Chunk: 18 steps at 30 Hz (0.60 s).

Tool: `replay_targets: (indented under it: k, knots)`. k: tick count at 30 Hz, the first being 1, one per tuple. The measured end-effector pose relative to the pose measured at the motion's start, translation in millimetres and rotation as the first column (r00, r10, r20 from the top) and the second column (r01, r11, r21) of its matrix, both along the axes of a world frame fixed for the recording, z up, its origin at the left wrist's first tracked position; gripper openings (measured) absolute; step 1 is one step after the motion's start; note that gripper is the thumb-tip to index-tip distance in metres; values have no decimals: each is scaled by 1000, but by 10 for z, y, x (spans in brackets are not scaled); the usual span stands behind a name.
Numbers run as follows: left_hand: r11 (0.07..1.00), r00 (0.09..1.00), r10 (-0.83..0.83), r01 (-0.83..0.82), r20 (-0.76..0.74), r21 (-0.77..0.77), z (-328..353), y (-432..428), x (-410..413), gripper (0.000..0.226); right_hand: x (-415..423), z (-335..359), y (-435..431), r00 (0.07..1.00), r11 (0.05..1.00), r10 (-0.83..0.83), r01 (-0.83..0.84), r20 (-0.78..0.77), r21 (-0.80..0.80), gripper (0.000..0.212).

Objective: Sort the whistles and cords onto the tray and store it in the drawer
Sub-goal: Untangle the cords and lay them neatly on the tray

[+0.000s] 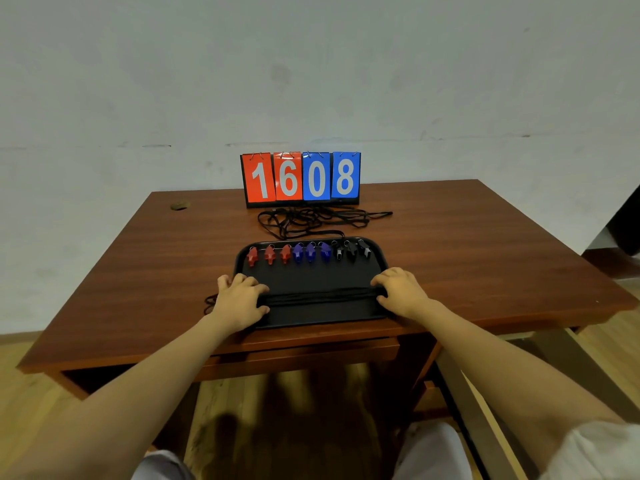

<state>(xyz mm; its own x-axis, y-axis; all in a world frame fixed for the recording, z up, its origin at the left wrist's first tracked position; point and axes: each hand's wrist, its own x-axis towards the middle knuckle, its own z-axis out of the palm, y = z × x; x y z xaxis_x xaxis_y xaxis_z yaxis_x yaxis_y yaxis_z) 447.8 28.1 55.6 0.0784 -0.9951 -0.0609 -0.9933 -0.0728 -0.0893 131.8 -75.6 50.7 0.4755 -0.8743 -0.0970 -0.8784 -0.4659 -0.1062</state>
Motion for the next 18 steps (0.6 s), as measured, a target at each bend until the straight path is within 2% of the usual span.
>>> replay_targets:
  k: [5,11,18]
  knots:
    - [1000,999,-8,7,-44,-12,-48,-26,-45,40,43,8,9,999,1000,31,-30,-36,8,38]
    - [994,990,-64,52,-123,-98,-71,-143,-186,34,297,141,-63,984,991,127,-120,127,-59,33]
    - [987,965,-69,30,-252,-157,145,-651,-243,31,830,404,-414,961,989,141,-129,237,-66,31]
